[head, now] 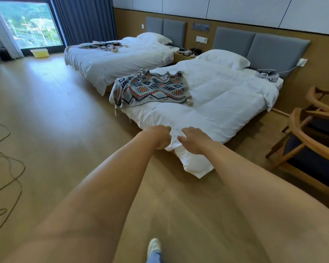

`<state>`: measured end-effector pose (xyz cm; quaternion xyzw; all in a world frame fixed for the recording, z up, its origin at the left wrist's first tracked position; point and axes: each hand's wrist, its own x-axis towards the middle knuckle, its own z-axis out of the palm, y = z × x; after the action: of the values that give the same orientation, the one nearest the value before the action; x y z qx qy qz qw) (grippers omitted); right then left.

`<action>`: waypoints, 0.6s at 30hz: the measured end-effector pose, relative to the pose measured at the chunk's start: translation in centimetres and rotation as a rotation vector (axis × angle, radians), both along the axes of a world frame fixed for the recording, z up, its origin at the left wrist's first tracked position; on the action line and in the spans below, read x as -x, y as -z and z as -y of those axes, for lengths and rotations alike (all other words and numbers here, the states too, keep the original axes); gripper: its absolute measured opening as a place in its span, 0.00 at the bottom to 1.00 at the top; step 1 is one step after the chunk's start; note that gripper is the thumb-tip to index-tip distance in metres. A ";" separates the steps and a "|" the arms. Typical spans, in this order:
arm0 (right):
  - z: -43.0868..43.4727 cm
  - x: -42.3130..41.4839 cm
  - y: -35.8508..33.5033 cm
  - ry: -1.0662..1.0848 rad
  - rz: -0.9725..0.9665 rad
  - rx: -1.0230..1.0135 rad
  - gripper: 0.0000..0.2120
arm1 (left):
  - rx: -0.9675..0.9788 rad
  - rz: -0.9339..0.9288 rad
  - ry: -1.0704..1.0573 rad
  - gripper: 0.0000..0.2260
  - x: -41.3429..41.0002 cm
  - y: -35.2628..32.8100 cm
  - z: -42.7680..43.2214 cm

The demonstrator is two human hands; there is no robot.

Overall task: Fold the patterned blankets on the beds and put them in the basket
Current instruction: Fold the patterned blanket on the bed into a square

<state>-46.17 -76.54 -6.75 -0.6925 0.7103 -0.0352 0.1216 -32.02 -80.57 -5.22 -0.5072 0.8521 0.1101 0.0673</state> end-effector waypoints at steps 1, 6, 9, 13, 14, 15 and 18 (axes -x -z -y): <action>2.1 0.5 0.2 0.006 0.000 -0.002 0.23 | -0.005 -0.014 -0.008 0.19 0.6 0.3 2.1; 13.6 3.6 0.6 0.013 -0.028 -0.045 0.24 | -0.065 0.027 0.015 0.22 4.6 1.3 13.3; 19.6 6.2 0.7 0.053 0.022 -0.048 0.24 | -0.075 0.023 0.034 0.22 7.2 1.3 19.5; 26.9 9.5 1.1 0.096 0.088 -0.061 0.24 | -0.089 0.037 0.056 0.21 10.3 1.9 27.1; 28.8 10.4 1.3 0.101 0.104 -0.060 0.24 | -0.089 0.047 0.059 0.21 11.2 2.2 29.0; 30.7 11.3 1.6 0.104 0.119 -0.063 0.24 | -0.092 0.057 0.061 0.21 12.1 2.6 30.8; 36.1 14.5 2.8 0.111 0.132 -0.085 0.25 | -0.109 0.062 0.061 0.21 15.1 3.8 36.1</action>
<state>-60.68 -112.60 -9.51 -0.6424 0.7388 -0.0574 0.1952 -47.07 -116.66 -8.99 -0.4796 0.8575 0.1384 0.1244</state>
